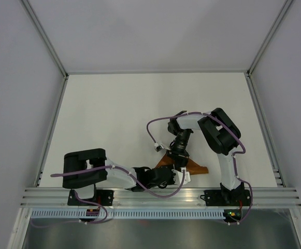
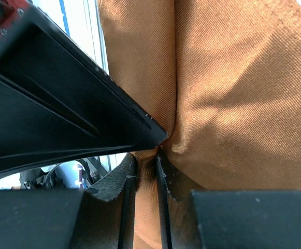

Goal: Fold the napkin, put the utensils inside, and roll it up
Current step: Roll the napkin with the utensil

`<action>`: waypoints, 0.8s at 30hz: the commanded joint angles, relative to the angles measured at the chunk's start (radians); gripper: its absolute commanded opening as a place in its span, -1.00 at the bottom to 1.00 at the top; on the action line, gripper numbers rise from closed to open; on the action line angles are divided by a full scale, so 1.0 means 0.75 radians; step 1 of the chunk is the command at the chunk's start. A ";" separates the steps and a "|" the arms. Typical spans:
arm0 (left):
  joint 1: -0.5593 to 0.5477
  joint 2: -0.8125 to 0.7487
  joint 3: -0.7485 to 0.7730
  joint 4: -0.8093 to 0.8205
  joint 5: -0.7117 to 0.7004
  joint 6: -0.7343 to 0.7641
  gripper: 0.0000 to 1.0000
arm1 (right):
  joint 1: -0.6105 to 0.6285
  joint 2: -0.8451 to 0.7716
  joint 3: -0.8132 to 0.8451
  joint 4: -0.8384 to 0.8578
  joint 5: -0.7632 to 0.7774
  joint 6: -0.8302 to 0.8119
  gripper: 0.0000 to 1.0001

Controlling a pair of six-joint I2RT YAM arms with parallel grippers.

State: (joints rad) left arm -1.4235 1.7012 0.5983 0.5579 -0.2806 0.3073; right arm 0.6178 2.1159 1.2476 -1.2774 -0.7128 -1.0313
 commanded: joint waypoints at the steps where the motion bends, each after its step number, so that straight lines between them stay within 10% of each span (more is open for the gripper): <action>1: 0.018 0.059 0.024 -0.083 0.100 0.004 -0.06 | 0.007 0.046 -0.017 0.351 0.237 -0.063 -0.99; 9: 0.041 0.104 0.043 -0.161 0.235 -0.086 -0.94 | 0.005 0.010 0.010 0.366 0.220 -0.008 -0.68; 16: 0.153 0.059 0.000 -0.157 0.457 -0.223 -0.95 | -0.048 -0.193 0.026 0.408 0.177 0.125 -0.11; 24: 0.300 0.084 0.028 -0.210 0.642 -0.336 -0.95 | -0.283 -0.448 0.042 0.625 0.175 0.338 0.00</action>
State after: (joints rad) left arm -1.2385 1.7191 0.6312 0.5514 0.0792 0.1524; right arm 0.4767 1.8580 1.2510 -0.9600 -0.5999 -0.8585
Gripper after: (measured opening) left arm 0.270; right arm 0.496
